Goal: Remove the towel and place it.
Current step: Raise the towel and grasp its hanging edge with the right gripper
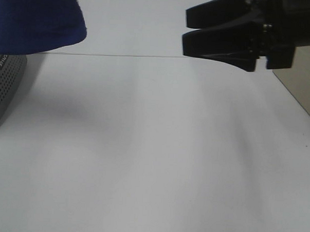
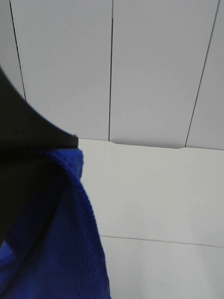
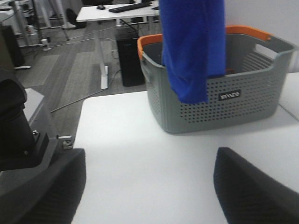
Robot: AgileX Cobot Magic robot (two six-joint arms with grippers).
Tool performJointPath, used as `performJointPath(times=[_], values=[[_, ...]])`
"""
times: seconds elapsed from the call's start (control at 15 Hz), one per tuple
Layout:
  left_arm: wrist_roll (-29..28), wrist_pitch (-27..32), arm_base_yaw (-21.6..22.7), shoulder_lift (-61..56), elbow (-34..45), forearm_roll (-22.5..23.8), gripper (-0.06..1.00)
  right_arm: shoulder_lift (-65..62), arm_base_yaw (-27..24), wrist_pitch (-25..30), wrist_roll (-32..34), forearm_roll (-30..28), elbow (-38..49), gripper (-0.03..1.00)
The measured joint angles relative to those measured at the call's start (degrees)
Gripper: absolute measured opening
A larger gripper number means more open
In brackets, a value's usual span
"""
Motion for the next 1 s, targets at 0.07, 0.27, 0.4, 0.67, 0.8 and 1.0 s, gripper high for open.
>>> performJointPath(times=[0.07,0.27,0.4,0.67,0.8,1.0], values=[[0.5,0.0,0.0,0.0,0.0,-1.4,0.00,2.9,2.8,0.1,0.7,0.0,-3.1,0.75],[0.9,0.0,0.0,0.0,0.0,-6.1,0.00,11.3,8.8,-0.3,4.8,0.0,-13.4,0.75],[1.6,0.0,0.0,0.0,0.0,-8.4,0.00,15.6,11.3,-0.3,6.6,0.0,-19.7,0.75],[2.8,0.0,-0.1,0.0,0.0,-10.5,0.00,21.3,14.4,-0.5,9.7,-0.1,-26.8,0.75],[2.8,-0.1,-0.1,0.0,0.0,-10.9,0.00,22.2,14.4,0.3,10.1,-0.3,-27.0,0.75],[2.8,0.0,-0.1,0.0,0.0,-10.9,0.00,22.7,14.9,1.8,10.4,-1.7,-27.0,0.75]])
